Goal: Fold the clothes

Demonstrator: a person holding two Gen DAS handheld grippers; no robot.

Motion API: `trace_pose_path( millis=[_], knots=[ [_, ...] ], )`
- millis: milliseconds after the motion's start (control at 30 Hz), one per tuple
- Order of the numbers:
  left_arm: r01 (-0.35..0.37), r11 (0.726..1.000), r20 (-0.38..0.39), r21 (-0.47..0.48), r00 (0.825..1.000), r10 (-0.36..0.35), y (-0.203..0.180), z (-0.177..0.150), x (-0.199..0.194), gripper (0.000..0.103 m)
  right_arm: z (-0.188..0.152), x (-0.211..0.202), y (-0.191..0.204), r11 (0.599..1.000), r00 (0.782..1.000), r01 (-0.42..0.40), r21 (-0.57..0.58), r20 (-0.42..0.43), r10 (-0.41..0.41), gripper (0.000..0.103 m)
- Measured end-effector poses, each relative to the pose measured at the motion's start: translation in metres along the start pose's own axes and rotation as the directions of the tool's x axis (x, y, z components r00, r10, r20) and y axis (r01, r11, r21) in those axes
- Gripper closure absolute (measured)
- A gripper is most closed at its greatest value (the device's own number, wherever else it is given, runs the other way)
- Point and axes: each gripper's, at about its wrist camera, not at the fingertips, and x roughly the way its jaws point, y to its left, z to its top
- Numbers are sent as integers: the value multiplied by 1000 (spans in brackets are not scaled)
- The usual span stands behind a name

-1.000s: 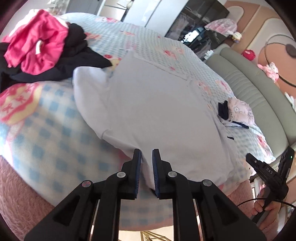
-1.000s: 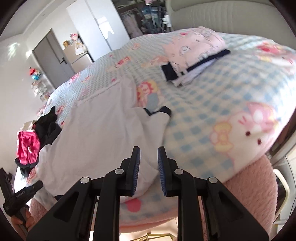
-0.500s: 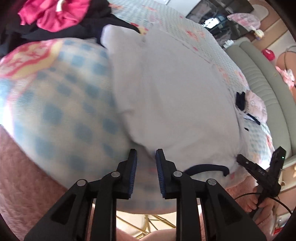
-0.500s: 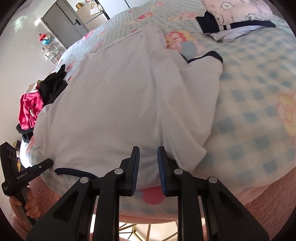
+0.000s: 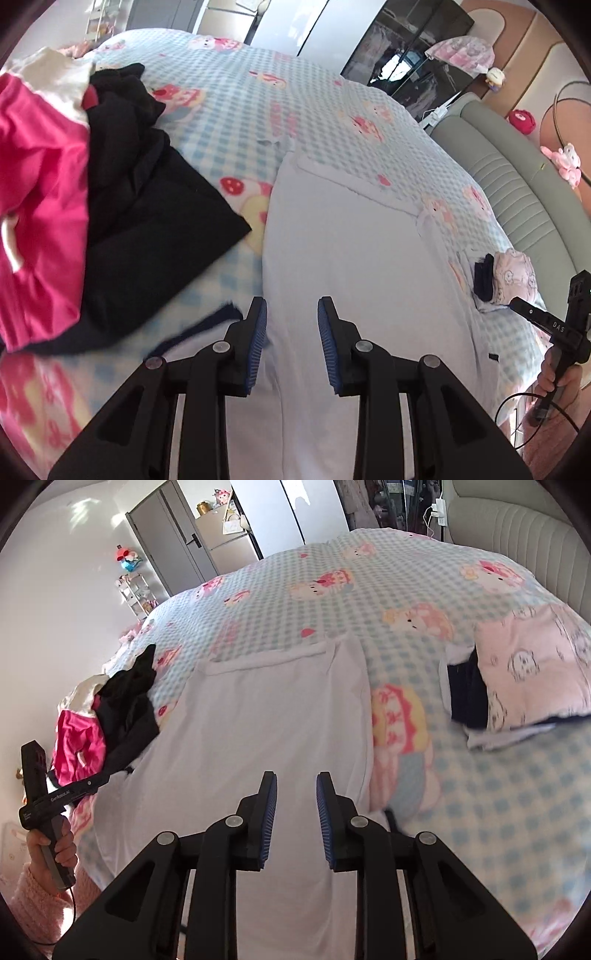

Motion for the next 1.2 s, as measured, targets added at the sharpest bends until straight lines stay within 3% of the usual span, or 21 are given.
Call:
trace_pose_path(
  millis=[300, 333, 367, 433, 467, 500, 533, 667, 833, 967, 1100, 1133, 1167, 1200],
  knots=[
    [-61, 998, -64, -6, 996, 61, 21, 72, 89, 72, 109, 153, -30, 994, 986, 107, -37, -125, -111, 80],
    [-68, 998, -66, -3, 995, 68, 23, 81, 97, 72, 118, 169, -35, 993, 983, 118, -27, -137, -121, 74],
    [-76, 997, -67, -1, 995, 76, 25, 90, 105, 71, 126, 184, -40, 991, 980, 130, -18, -147, -131, 56],
    [-78, 997, -65, -1, 995, 77, 29, 109, 120, 71, 138, 208, -48, 992, 979, 125, -4, -159, -124, 45],
    [-77, 997, -65, -4, 995, 76, 30, 118, 127, 71, 142, 218, -52, 994, 980, 110, 5, -166, -107, 51],
    [-75, 997, -66, -6, 995, 75, 32, 126, 134, 71, 143, 225, -55, 994, 979, 107, 0, -175, -106, 65],
    [-72, 997, -63, -2, 995, 72, 31, 133, 141, 71, 142, 232, -57, 993, 976, 117, -15, -182, -118, 88],
    [-42, 999, -62, 21, 997, 43, 27, 152, 169, 71, 133, 234, -59, 984, 973, 157, -88, -156, -169, 94],
    [93, 994, -88, 57, 992, -88, 12, 165, 194, 66, 134, 212, -77, 973, 971, 222, -60, -71, -226, 99],
    [169, 983, -109, 65, 981, -162, 0, 166, 208, 60, 137, 212, -93, 976, 972, 219, -13, -89, -219, 99],
    [165, 982, -170, 93, 974, -147, -14, 166, 232, 59, 137, 213, -96, 989, 985, 149, 9, -88, -148, 97],
    [134, 983, -161, 126, 980, -112, -20, 167, 234, 65, 138, 212, -98, 992, 990, 121, 25, -80, -119, 91],
    [92, 982, -144, 165, 987, -68, -26, 166, 234, 91, 139, 210, -99, 995, 994, 85, 44, -70, -81, 80],
    [46, 979, -124, 200, 992, -21, -31, 166, 232, 96, 140, 207, -99, 997, 997, 55, 56, -63, -51, 76]
  ],
)
